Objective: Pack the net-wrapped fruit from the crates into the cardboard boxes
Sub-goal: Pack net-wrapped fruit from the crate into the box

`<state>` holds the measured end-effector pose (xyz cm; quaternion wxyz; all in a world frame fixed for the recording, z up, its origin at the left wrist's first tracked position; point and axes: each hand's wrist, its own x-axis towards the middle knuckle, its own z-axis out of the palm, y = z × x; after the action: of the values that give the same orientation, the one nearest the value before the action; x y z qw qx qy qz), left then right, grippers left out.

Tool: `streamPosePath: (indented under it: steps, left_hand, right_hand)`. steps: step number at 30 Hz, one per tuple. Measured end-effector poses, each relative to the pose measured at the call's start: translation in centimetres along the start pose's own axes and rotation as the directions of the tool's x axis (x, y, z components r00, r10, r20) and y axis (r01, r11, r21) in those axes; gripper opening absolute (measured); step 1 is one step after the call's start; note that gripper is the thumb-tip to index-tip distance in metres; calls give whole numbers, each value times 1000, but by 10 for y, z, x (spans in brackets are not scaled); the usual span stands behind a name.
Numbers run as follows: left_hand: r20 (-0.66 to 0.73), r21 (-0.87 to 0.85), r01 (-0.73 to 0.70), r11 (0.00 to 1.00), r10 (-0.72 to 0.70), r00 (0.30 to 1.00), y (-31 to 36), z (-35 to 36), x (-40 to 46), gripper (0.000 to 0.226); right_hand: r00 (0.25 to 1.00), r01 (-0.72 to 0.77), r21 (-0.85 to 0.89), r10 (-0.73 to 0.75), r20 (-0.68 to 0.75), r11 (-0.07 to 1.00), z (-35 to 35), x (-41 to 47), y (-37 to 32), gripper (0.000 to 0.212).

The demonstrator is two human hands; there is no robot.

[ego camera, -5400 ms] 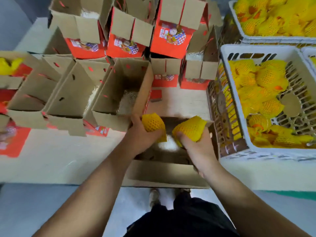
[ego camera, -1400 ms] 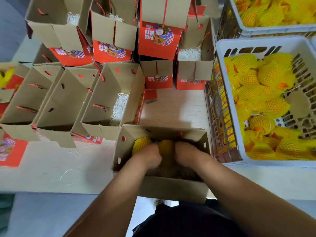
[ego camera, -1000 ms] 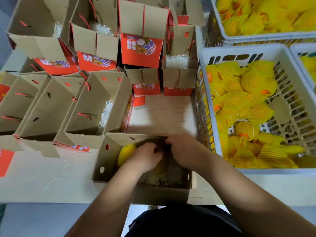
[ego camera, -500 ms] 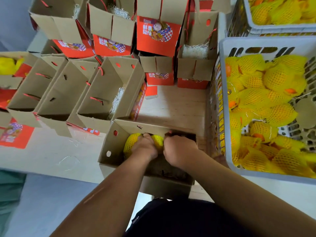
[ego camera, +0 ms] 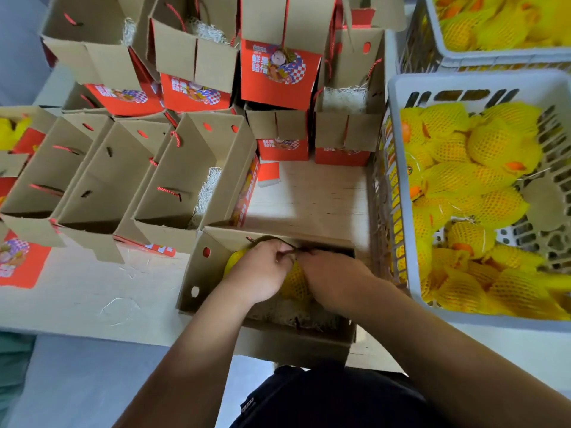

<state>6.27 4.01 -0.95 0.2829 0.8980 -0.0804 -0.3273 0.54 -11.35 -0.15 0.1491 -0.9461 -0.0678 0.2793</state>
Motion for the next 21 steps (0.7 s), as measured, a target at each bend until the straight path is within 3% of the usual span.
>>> streamPosePath:
  steps: [3, 5, 7, 8, 10, 12, 14, 17, 19, 21]
  left_hand:
    - [-77, -149, -186, 971, 177, 981, 42, 4, -14, 18]
    - [-137, -195, -337, 921, 315, 939, 77, 12, -20, 16]
    - [-181, -167, -509, 844, 481, 858, 111, 25, -20, 11]
    - [-184, -139, -581, 802, 556, 811, 128, 34, -19, 12]
    - [-182, -60, -688, 723, 670, 720, 160, 56, -9, 14]
    - [-152, 69, -747, 662, 747, 647, 185, 80, 5, 16]
    - [-38, 165, -771, 615, 785, 618, 195, 101, 19, 20]
    - [119, 385, -768, 511, 798, 590, 187, 124, 32, 28]
    - [148, 496, -730, 470, 783, 605, 182, 128, 35, 31]
    - [112, 470, -728, 499, 784, 610, 183, 129, 37, 30]
  right_hand:
    - [964, 87, 247, -19, -267, 965, -28, -36, 30, 30]
    - [837, 158, 458, 127, -532, 875, -45, -64, 63, 27]
    - [708, 116, 508, 288, -645, 853, -49, -80, 112, 15]
    - [698, -14, 504, 369, -614, 864, -46, -82, 141, 14]
    - [755, -446, 387, 571, -321, 807, -35, -78, 198, 40]
    - [674, -721, 231, 739, 11, 654, -19, -74, 233, 65]
    - [652, -748, 242, 752, 94, 618, 2, -66, 254, 63]
    - [594, -756, 358, 804, 24, 548, 23, -50, 269, 59]
    - [517, -751, 466, 856, -26, 467, 26, -42, 272, 54]
    - [488, -786, 415, 872, -35, 457, 29, -38, 271, 42]
